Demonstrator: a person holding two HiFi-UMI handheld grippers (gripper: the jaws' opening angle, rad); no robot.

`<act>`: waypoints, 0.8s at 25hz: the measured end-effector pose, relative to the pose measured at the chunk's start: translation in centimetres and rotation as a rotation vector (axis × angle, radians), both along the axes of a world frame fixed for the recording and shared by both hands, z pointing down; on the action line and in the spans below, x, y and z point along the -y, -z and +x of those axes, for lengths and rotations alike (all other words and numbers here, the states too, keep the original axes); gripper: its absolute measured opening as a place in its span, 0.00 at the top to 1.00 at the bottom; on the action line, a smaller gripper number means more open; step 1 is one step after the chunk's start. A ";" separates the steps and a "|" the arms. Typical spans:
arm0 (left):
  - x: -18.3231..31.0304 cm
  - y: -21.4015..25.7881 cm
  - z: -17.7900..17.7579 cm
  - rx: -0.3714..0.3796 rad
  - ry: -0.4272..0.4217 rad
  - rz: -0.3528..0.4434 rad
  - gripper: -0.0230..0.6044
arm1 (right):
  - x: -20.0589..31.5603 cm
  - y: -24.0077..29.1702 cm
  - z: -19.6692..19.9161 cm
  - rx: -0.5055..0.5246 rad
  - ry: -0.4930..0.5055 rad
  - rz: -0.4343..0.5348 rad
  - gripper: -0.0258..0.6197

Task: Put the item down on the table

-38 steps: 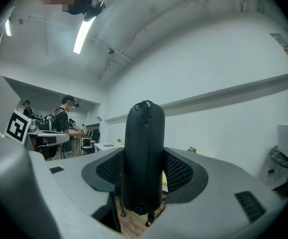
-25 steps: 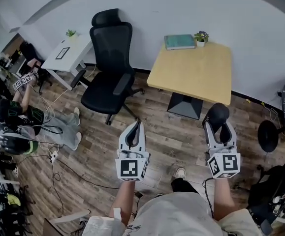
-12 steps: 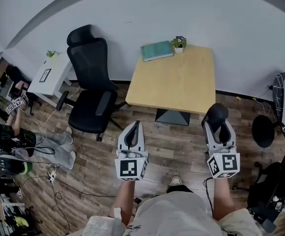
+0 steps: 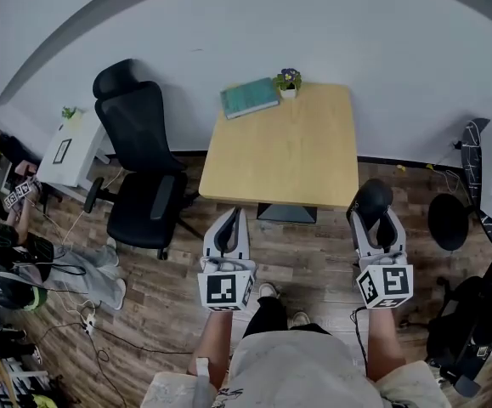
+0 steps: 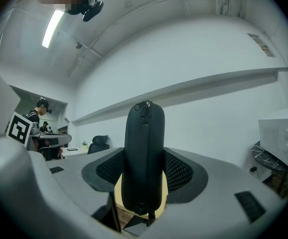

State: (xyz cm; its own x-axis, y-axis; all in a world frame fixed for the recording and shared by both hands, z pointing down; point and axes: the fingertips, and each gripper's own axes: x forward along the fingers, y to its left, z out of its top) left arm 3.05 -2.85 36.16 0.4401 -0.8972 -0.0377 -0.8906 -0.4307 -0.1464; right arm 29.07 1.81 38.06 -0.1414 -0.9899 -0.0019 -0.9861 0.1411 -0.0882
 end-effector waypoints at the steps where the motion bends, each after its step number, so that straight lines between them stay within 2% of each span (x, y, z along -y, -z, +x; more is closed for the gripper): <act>1: 0.7 -0.2 0.1 -0.001 -0.004 0.000 0.95 | 0.5 -0.2 0.1 -0.001 -0.005 -0.002 0.57; 10: 8.7 -0.5 -1.0 -0.019 -0.047 0.003 0.95 | 7.3 -0.1 -1.5 -0.014 -0.039 -0.006 0.57; 20: 17.1 -0.4 -6.4 -0.025 -0.035 -0.001 0.95 | 16.7 0.8 -7.0 -0.031 -0.022 -0.007 0.57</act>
